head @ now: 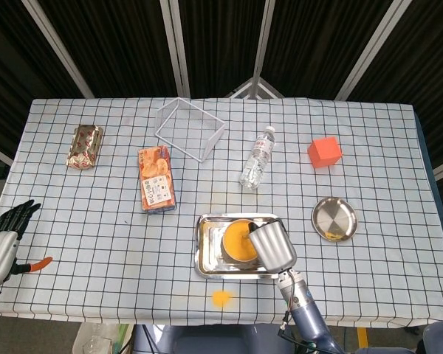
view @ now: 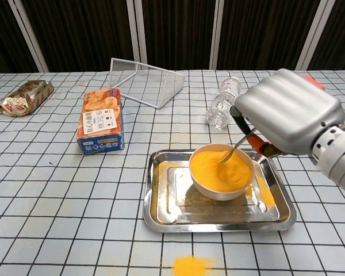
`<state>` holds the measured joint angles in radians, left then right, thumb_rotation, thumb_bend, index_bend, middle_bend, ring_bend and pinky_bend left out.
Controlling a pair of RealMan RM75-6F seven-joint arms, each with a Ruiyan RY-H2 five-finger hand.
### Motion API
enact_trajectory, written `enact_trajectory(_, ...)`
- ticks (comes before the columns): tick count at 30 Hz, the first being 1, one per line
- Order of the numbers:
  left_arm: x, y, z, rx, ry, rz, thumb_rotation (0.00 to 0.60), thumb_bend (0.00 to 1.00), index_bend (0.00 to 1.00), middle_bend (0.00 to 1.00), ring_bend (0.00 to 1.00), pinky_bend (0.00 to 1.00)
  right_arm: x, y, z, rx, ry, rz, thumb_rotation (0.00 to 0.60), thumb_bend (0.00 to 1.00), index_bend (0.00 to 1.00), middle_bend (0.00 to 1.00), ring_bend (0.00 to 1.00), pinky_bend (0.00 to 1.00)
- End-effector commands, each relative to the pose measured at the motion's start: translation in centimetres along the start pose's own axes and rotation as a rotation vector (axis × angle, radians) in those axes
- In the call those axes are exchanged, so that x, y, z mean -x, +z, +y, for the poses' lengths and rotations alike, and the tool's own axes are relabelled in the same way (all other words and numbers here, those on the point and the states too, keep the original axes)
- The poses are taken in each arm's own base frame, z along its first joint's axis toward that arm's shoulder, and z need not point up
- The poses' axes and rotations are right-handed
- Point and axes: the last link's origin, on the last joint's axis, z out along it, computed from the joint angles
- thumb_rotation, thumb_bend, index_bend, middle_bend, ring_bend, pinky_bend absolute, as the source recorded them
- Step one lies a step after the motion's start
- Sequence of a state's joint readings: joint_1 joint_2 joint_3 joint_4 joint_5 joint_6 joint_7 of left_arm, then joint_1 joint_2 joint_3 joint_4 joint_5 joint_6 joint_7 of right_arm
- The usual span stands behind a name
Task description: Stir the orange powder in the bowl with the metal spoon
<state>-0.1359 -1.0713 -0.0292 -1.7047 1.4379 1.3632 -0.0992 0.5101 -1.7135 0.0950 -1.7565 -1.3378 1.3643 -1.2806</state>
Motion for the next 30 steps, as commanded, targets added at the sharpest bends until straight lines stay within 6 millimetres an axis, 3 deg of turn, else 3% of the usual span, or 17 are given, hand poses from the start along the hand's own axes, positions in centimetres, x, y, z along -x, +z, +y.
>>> enact_trajectory(1, 0.0, 0.0, 0.0, -0.001, 0.0, 0.0, 0.6, 0.01, 0.0, 0.0, 0.0, 0.0, 0.1, 0.1, -0.2, -0.002, 0.003, 0.0, 0.6, 0.92, 1.0, 0.82, 0.78, 0.82)
enact_trajectory(13, 0.0, 0.0, 0.0, -0.002, 0.002, -0.002, 0.6, 0.01, 0.0, 0.0, 0.0, 0.0, 1.0, 0.0, -1.0, -0.02, -0.012, -0.018, 0.6, 0.92, 1.0, 0.82, 0.78, 0.82)
enact_trajectory(30, 0.1, 0.0, 0.0, 0.0, 0.004, -0.001, 0.6, 0.01, 0.0, 0.0, 0.0, 0.0, 1.2, -1.8, 0.2, -0.02, -0.049, -0.07, 0.6, 0.92, 1.0, 0.82, 0.78, 0.82)
